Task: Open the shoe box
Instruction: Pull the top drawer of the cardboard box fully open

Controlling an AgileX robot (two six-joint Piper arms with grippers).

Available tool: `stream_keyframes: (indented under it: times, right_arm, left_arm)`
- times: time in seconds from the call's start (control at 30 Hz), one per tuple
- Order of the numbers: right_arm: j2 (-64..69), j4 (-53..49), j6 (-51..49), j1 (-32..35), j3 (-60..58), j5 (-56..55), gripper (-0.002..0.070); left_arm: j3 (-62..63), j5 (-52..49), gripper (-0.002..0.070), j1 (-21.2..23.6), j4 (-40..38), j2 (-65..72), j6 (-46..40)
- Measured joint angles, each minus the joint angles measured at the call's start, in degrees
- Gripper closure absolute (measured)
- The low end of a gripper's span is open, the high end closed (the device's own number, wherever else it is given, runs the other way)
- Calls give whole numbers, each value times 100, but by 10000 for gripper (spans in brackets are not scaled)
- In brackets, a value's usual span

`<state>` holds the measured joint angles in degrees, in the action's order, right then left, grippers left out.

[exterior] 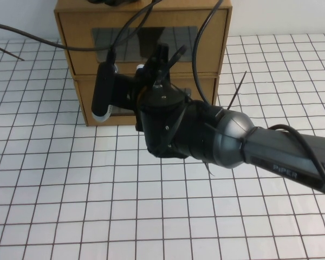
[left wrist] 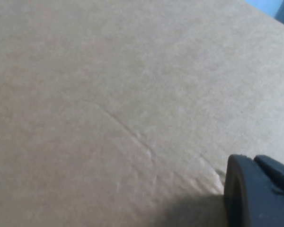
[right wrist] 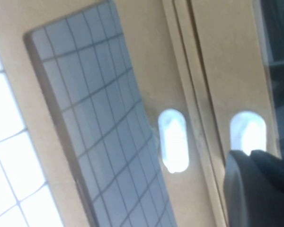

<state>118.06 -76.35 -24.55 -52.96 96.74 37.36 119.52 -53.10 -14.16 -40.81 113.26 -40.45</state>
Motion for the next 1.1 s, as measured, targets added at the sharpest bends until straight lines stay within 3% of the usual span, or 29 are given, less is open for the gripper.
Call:
stream_keyframes:
  times: [0.27, 0.33, 0.43, 0.53, 0.8, 1.1]
  right_arm:
    - [-2, 37, 12, 0, 0, 107, 655]
    - [-2, 37, 12, 0, 0, 35, 579]
    - [37, 37, 12, 0, 0, -12, 392]
    - [75, 37, 12, 0, 0, -25, 301]
    - [117, 27, -68, 0, 0, 10, 389]
    - [284, -923, -634, 0, -8, 58, 400]
  left_arm:
    - [0, -25, 679, 39, -37, 0, 0]
    - [0, -37, 679, 39, -41, 0, 0]
    - [0, -48, 679, 39, -41, 0, 11]
    - [0, -59, 679, 48, -41, 0, 11]
    - [0, -70, 679, 48, -41, 0, 11]
    - [0, -81, 679, 48, -50, 0, 11]
